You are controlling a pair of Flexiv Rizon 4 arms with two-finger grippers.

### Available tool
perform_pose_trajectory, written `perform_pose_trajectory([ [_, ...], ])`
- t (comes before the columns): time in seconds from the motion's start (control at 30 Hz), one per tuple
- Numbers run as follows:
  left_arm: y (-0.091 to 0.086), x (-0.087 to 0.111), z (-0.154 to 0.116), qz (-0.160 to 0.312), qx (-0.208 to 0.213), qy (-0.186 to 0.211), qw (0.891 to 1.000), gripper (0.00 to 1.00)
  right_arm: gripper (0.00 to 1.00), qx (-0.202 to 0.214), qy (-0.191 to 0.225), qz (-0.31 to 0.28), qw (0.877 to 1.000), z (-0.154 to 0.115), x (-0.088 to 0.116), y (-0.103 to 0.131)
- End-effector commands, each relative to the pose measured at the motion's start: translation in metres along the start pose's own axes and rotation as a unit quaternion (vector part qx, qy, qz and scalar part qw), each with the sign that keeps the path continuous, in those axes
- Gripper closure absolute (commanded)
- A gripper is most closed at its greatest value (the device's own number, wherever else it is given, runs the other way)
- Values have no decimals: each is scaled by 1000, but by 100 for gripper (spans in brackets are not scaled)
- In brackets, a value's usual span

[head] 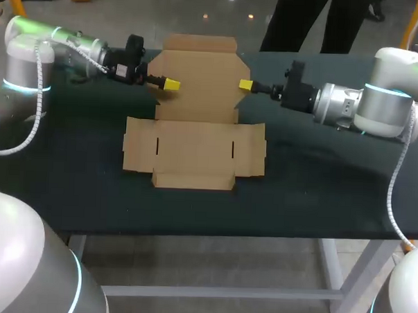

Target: Assemble the packaging by folding the flat box into shape, placing the metal phone stand inside, and closing the box properly

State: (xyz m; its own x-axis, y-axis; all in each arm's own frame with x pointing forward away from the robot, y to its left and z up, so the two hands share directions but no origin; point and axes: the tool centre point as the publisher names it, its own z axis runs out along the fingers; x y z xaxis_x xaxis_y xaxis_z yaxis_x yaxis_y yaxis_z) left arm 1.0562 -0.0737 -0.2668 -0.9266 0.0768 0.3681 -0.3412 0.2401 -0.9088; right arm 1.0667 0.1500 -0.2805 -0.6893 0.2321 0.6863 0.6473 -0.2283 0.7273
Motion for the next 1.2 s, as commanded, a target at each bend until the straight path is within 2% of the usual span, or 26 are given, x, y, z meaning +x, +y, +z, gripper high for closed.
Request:
perform_pose_trajectory([
  [0.03,-1,-6,6,-1,0,30,1000,58,100,-1,2,-2,1000,5,1,-1],
  [0.23,-2,-5,7,1,1,30,1000,67,100,-2,4,-6,1000,5,2,-2],
  [0.33,-3,-5,7,2,3,30,1000,80,100,-2,5,-9,1000,4,3,-2],
  [0.4,-3,-5,7,3,5,30,1000,96,100,-3,5,-11,1000,4,4,-1],
  [0.43,-3,-5,7,4,5,30,1000,100,100,-3,5,-11,1000,4,4,-1],
  [0.83,-5,-4,7,8,6,40,999,100,100,0,4,-14,1000,3,7,1],
  [0.9,-6,-4,7,8,6,41,999,100,75,5,-4,-15,1000,0,8,2],
  [0.93,-6,-5,7,8,6,41,999,100,71,6,-9,-14,1000,-1,9,3],
  [1.2,-13,-6,5,14,6,38,999,100,71,22,-75,-21,997,-30,17,11],
])
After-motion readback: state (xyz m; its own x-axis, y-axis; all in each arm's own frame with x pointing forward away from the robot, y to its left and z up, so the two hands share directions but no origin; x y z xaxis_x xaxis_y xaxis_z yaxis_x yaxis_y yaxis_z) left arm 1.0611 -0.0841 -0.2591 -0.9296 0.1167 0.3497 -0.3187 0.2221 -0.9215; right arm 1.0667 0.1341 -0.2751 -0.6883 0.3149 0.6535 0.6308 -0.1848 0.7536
